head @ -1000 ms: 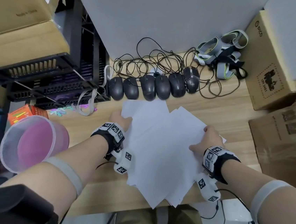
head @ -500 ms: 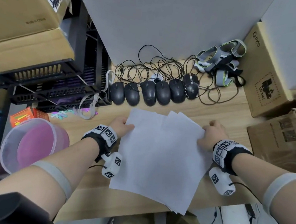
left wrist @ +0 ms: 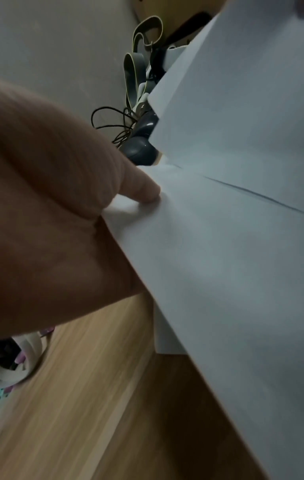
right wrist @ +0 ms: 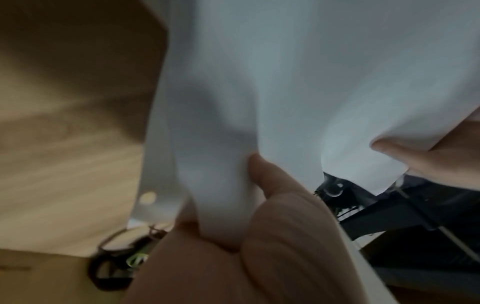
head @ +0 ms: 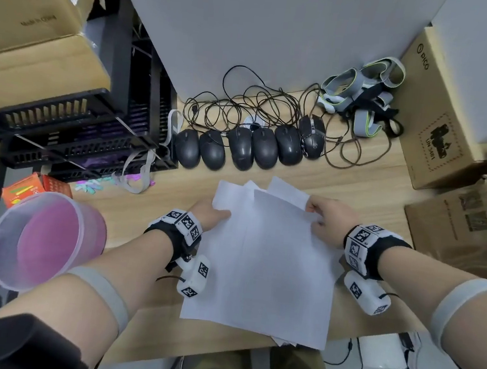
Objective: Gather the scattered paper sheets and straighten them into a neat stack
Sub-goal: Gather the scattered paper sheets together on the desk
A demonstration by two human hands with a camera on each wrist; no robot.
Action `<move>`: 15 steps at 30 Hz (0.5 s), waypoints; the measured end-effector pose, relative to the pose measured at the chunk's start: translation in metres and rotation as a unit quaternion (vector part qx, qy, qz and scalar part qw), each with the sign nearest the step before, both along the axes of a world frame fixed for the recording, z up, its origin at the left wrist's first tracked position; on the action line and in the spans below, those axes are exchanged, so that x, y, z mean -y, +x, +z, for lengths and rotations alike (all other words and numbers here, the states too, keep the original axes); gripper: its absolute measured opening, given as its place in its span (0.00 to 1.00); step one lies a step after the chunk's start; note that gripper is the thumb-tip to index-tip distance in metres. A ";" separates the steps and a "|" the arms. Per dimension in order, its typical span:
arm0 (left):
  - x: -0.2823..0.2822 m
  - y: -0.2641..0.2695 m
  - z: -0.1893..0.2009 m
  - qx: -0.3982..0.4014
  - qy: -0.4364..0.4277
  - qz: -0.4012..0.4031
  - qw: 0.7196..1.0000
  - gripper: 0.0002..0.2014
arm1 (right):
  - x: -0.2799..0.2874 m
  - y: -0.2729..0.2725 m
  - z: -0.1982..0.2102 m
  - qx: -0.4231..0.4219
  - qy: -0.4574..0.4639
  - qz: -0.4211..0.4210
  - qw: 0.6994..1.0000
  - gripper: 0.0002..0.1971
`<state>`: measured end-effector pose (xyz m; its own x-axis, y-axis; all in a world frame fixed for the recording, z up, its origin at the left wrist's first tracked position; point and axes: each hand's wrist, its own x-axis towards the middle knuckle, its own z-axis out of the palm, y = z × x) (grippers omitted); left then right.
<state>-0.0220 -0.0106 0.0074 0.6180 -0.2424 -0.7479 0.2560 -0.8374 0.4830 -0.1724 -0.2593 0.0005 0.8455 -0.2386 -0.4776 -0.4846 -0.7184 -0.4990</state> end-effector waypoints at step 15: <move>-0.017 0.006 0.010 0.025 -0.048 0.004 0.999 0.21 | -0.019 0.053 0.034 0.021 0.134 0.021 0.991 0.34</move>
<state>-0.0158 0.0063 0.0172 0.6569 -0.3058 -0.6892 0.2360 -0.7848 0.5731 -0.1194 -0.2405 0.0344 0.8727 -0.0723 -0.4829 -0.4317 -0.5763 -0.6938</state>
